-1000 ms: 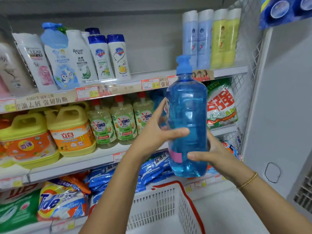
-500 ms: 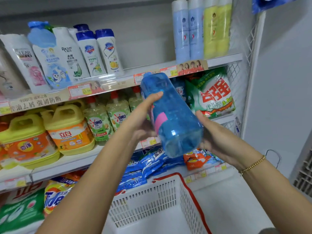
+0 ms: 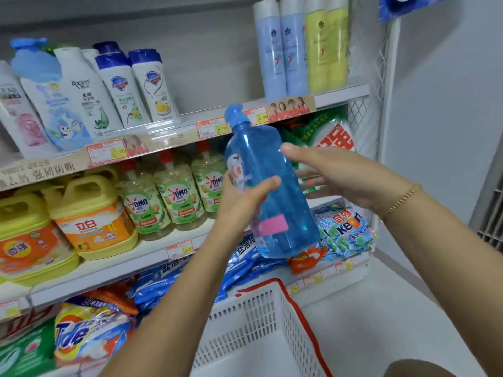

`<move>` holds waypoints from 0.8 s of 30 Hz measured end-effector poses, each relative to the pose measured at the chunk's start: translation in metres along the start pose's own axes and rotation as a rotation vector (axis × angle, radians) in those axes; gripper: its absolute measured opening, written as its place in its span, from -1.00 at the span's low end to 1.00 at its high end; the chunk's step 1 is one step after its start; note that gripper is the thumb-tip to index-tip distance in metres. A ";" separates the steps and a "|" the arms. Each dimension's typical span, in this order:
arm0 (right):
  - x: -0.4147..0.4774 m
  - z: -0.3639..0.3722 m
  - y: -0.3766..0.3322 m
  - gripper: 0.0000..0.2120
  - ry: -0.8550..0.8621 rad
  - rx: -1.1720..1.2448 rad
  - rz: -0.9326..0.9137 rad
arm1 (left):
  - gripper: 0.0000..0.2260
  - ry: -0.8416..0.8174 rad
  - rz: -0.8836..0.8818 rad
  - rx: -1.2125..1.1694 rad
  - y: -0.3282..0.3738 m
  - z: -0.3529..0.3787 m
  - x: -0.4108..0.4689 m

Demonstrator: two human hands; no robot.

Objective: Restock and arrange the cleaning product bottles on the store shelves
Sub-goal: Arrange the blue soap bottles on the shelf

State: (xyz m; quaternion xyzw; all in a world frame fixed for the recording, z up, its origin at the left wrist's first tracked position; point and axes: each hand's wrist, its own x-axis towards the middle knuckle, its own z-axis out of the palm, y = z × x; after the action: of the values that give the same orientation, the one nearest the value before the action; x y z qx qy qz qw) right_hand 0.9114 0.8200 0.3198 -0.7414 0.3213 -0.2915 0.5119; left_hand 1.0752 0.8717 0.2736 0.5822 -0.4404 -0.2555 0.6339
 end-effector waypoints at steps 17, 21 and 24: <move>0.001 -0.003 0.156 -0.31 0.452 -0.055 0.009 | -0.39 -0.494 -0.076 0.101 -0.101 0.045 0.023; 0.008 0.005 0.239 -0.26 0.490 -0.048 0.160 | -0.48 -0.514 -0.186 0.254 -0.161 0.062 0.034; 0.014 0.019 0.304 -0.31 0.538 -0.126 0.262 | -0.69 -0.462 -0.212 0.470 -0.199 0.061 0.043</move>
State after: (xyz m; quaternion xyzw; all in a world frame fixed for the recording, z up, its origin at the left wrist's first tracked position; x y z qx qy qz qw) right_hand 0.8805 0.7383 0.0281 -0.6202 0.5556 -0.3884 0.3947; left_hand 1.0811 0.7663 0.0892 0.6815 -0.5562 -0.3368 0.3358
